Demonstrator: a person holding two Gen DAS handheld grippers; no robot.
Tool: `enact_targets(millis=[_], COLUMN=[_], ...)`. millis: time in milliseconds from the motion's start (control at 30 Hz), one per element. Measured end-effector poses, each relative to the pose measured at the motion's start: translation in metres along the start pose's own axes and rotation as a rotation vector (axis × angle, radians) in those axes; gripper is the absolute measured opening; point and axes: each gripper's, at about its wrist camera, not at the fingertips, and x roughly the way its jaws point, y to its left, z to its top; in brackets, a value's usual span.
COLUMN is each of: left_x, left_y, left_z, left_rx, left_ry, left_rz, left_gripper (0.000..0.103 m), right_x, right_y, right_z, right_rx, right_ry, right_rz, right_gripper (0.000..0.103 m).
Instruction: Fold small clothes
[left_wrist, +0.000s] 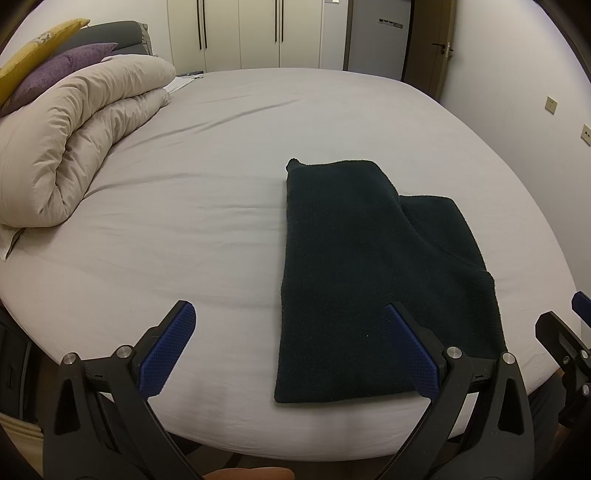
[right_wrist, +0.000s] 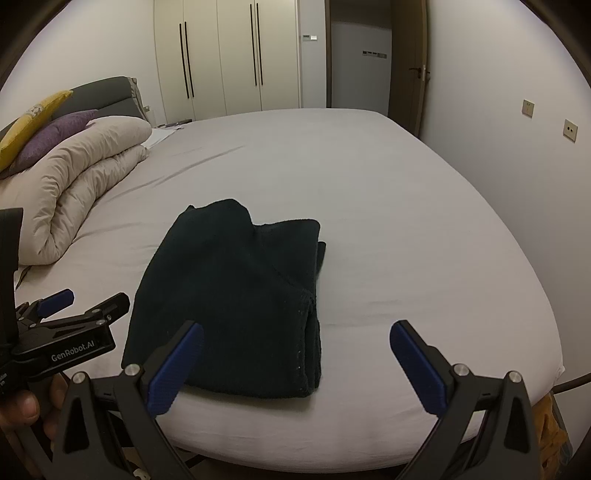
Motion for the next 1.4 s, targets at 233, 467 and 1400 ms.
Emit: enact_targets(millis=[233,467,1400], left_x=[0.0001,0.0003,-0.0002], left_y=[0.0002,0.0006,0.0029], left_z=[-0.0004,-0.0011,-0.0034], left_rx=[-0.001,-0.001,-0.002], left_ry=[0.002,0.002,0.005], left_rz=[0.000,0.001,0.000], left_gripper=[0.103,0.103,0.103], right_x=[0.0004,0.0008,0.0027], right_y=[-0.0002,-0.0002,0.0002], right_z=[-0.0002,-0.0009,-0.0064], right_rx=[0.001,0.001,0.002], right_ry=[0.001,0.003,0.009], right_rz=[0.000,0.001,0.003], right_gripper=[0.103,0.103,0.103])
